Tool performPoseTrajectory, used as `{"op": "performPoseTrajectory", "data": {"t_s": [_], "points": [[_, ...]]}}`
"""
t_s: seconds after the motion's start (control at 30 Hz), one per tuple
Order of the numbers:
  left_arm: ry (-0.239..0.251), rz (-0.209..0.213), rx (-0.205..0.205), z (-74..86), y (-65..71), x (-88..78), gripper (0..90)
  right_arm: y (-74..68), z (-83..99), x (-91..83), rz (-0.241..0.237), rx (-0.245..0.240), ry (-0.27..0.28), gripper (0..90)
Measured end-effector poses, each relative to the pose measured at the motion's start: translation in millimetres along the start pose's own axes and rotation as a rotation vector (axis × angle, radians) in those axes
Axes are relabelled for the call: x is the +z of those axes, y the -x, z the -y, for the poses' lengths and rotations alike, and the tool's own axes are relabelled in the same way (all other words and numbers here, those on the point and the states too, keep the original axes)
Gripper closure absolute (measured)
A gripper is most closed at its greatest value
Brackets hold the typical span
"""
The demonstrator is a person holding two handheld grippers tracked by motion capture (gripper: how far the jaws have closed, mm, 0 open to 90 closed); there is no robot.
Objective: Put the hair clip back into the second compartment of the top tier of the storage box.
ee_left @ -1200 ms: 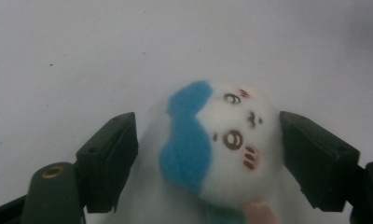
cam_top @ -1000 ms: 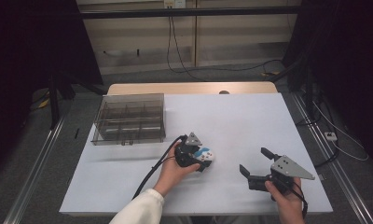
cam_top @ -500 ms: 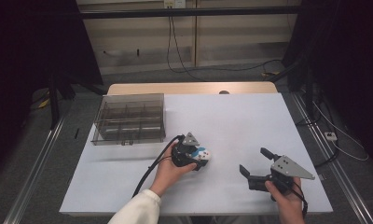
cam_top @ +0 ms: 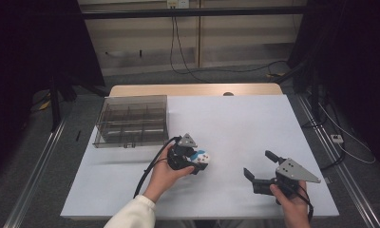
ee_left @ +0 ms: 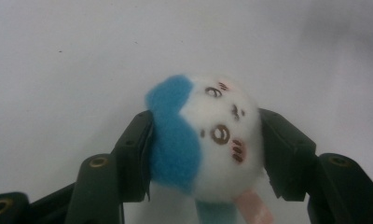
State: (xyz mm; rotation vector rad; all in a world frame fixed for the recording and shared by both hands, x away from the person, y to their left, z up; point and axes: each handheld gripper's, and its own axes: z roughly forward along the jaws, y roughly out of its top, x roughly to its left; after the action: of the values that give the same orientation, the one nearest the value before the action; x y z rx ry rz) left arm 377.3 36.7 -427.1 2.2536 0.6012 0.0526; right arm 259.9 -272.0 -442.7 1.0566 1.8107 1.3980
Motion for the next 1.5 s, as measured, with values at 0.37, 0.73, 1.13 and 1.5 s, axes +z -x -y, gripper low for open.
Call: {"op": "performPoseTrajectory", "data": {"t_s": [0.37,0.73,1.13,1.5], "points": [[0.012,0.003,-0.043,0.4,-7.4,-26.9,42.0,-1.1,-0.3,0.3,-0.002,-0.002,0.000,2.5],[0.010,0.012,-0.038,-0.8,-14.8,-50.5,42.0,-1.2,0.5,-0.1,-0.005,-0.001,-0.005,2.5],[0.019,-0.012,-0.044,-3.4,-23.7,-71.4,42.0,-1.1,1.2,-0.1,-0.009,-0.005,-0.010,2.5],[-0.001,-0.035,-0.039,-6.1,-29.0,-84.2,42.1,-0.7,1.5,0.2,-0.011,-0.006,-0.012,2.5]]}}
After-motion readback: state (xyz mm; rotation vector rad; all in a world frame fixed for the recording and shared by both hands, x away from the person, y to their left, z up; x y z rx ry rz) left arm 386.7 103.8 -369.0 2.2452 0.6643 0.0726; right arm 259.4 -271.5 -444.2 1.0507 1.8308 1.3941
